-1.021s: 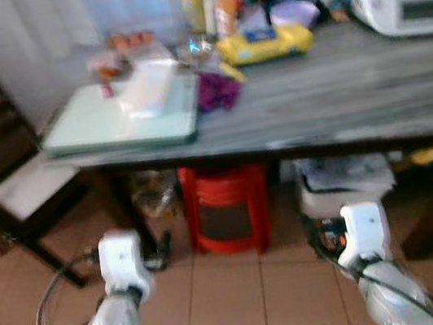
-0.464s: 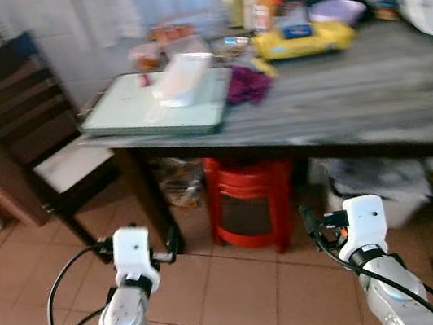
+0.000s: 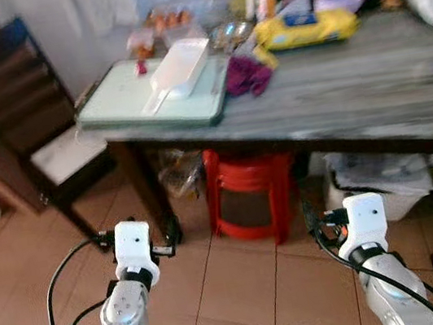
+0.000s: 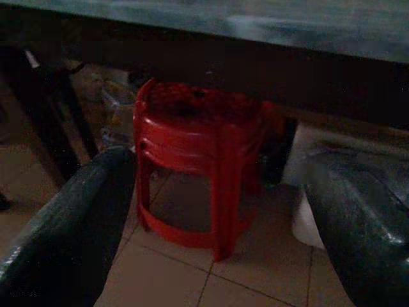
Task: Setting the table
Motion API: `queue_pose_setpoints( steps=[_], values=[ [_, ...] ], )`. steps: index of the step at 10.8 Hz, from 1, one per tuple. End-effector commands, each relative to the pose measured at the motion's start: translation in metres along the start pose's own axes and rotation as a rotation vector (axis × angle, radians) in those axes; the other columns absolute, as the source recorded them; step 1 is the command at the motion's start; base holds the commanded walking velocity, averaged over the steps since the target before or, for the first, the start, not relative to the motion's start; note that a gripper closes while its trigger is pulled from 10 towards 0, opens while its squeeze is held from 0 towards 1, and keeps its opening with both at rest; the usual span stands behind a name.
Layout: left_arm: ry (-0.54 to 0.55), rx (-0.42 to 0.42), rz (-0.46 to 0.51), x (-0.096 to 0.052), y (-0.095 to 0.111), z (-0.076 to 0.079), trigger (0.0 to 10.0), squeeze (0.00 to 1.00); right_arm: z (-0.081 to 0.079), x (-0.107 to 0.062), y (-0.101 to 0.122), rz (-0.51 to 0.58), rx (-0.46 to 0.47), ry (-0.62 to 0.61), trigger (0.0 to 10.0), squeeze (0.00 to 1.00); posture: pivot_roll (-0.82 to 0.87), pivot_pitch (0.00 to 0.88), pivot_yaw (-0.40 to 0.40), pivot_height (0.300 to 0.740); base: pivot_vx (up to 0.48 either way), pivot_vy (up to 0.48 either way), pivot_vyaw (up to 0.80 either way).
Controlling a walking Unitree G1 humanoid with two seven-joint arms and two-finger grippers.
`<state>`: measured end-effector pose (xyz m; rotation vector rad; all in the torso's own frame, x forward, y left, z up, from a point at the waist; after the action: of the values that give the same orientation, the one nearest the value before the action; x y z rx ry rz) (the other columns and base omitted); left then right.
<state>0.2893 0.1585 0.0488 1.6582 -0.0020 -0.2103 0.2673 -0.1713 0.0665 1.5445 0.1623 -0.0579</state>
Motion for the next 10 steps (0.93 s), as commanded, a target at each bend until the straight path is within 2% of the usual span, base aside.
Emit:
queue_pose_setpoints(
  steps=[1,7,10],
  values=[
    [0.017,0.014,-0.006,-0.0010,0.0006,-0.0048,10.0,0.00,0.0003,-0.0001,0.0008,0.004,-0.001,-0.006,10.0,0.00,-0.20,0.056,0.069,0.740,-0.334,0.000,0.00],
    [0.027,0.031,-0.018,-0.0011,0.0003,-0.0096,10.0,0.00,-0.0021,0.0016,-0.0025,-0.006,0.015,-0.013,10.0,0.00,-0.19,0.045,0.073,0.740,-0.334,0.000,0.00],
    [0.028,0.042,-0.014,0.0003,0.0023,-0.0117,10.0,0.00,0.0047,0.0058,0.0022,0.010,0.009,-0.054,10.0,0.00,-0.19,0.035,0.075,0.740,-0.318,0.000,0.00]
  ],
)
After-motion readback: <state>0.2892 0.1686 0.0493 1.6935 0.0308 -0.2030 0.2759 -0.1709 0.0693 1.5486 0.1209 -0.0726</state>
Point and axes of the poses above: a point about 5 cm out from each wrist's last joint towards the gripper, its own x axis pointing out of the wrist towards the gripper, its own y axis along the axis of the wrist's last joint, z = x × y, the point moved 2 cm from there along x, pointing out of the wrist towards the gripper, and after that the axes turned 1 degree about x, right-handed, at the moved point
